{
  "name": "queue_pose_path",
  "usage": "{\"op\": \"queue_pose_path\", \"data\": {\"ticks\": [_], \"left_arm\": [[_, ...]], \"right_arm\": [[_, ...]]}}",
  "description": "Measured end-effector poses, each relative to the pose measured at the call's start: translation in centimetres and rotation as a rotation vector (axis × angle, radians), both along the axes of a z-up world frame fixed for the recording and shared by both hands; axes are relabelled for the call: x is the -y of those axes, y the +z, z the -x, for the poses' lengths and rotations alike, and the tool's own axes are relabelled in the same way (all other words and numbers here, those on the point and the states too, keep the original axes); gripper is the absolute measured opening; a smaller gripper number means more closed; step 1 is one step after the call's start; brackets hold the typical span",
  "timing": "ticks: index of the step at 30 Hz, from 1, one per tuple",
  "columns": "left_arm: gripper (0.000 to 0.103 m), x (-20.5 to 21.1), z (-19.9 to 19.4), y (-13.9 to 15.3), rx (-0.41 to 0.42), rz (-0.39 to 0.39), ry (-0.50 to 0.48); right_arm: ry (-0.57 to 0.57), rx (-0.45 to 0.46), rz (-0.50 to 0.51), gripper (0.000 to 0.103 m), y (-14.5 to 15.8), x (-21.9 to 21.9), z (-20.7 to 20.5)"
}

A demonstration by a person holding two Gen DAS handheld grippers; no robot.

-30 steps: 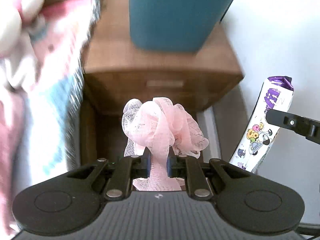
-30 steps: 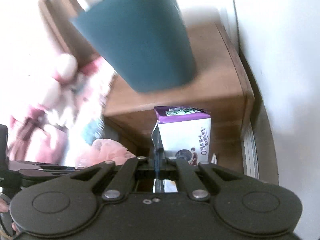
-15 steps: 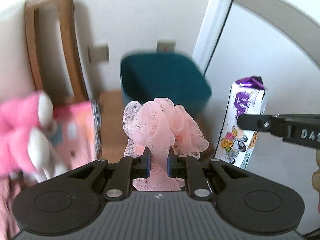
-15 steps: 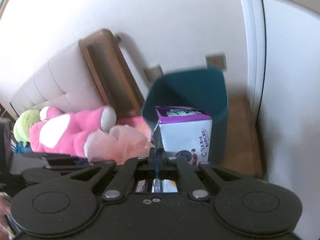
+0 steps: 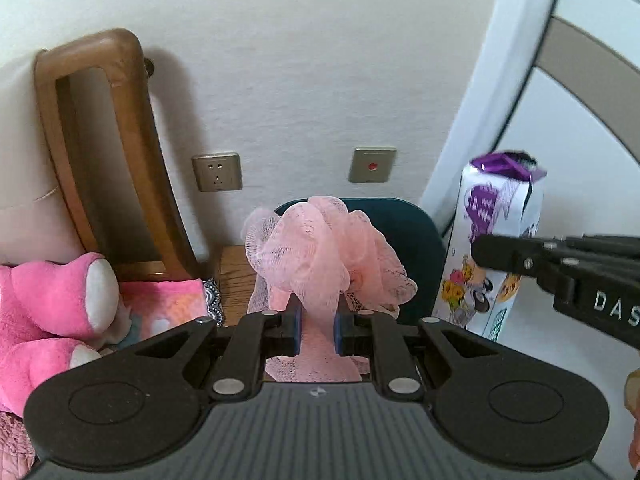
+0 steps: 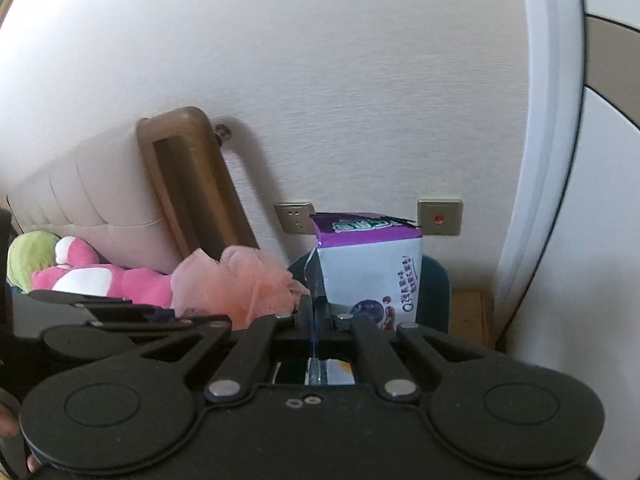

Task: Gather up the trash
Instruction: 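Lift both held items and carry them over the teal bin, then open both grippers to drop the loofah and carton into the bin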

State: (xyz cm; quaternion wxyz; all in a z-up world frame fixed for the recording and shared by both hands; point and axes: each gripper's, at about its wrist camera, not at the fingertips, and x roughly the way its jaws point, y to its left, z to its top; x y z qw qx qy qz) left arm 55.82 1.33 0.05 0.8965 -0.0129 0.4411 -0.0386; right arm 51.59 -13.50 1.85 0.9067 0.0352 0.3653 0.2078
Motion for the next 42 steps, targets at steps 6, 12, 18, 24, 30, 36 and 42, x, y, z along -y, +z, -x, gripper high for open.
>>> {"op": "queue_pose_path", "data": {"ticks": [6, 12, 18, 24, 30, 36, 42], "left_arm": [[0.014, 1.6, -3.1, -3.2, -0.055, -0.046, 0.029], [0.014, 3.0, -5.1, -8.2, -0.172, -0.089, 0.044], [0.014, 4.6, -5.9, -11.4, -0.248, -0.118, 0.028], [0.014, 5.4, -6.5, -14.3, -0.306, -0.145, 0.023], [0.017, 5.1, -6.9, -15.7, -0.339, -0.141, 0.031], [0.027, 4.8, -6.4, -15.6, -0.347, -0.109, 0.03], [0.028, 3.9, -4.9, -14.1, -0.312, -0.053, 0.017]], "right_arm": [[0.022, -0.061, -0.006, 0.0, -2.3, 0.1, -5.5], [0.047, -0.188, 0.016, 0.0, -7.4, -0.1, -8.9], [0.036, -0.273, 0.028, 0.0, -11.0, 0.6, -10.1], [0.023, -0.332, 0.046, 0.002, -13.5, 0.6, -10.8], [-0.005, -0.368, 0.04, 0.017, -14.8, 0.9, -10.7], [0.017, -0.354, 0.059, 0.035, -14.5, 0.5, -10.2], [-0.014, -0.322, 0.019, 0.04, -12.3, 1.3, -9.3]]}}
